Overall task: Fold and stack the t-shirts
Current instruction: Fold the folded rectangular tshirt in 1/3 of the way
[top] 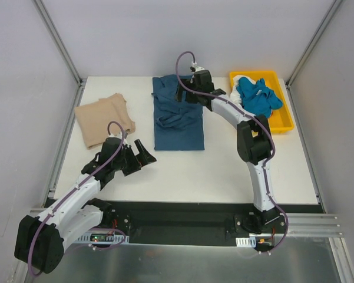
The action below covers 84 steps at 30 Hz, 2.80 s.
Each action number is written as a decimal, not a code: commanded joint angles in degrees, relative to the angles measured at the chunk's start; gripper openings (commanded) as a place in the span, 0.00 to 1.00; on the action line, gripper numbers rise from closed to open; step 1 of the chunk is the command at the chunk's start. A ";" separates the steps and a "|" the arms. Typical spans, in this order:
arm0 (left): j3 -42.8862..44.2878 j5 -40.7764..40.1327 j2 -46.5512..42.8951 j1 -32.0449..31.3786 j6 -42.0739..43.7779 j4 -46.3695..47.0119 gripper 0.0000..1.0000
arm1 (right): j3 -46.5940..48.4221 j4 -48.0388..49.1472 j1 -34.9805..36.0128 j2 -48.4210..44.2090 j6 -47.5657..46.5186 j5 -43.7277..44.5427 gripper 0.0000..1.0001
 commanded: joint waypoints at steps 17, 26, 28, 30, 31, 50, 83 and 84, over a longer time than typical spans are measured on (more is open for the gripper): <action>18.78 -1.54 27.08 0.23 2.56 13.57 0.38 | -22.02 12.01 1.85 -12.69 8.94 -15.01 0.97; 28.55 5.67 50.03 0.23 1.85 24.74 0.00 | -20.60 15.61 2.20 -6.62 15.71 -17.64 0.97; 29.70 5.59 53.81 0.23 1.77 24.92 0.00 | -21.66 16.49 2.55 -7.14 15.54 -16.94 0.97; 30.05 5.41 56.62 0.23 1.94 24.66 0.00 | -22.72 16.58 2.82 -7.67 14.93 -16.85 0.97; 29.88 5.41 57.16 0.23 2.20 24.48 0.00 | -22.90 16.32 2.82 -7.93 14.66 -17.02 0.97; 19.69 4.18 53.82 0.23 1.94 24.30 0.00 | -25.73 13.25 6.16 -9.44 11.67 -15.35 0.97; 12.56 5.76 43.10 -0.03 2.38 24.13 0.01 | -25.84 8.15 3.43 -22.96 7.09 -20.00 0.97; 12.65 5.94 43.10 -0.03 2.38 24.04 0.01 | -28.50 8.41 4.30 -24.01 7.80 -21.84 0.97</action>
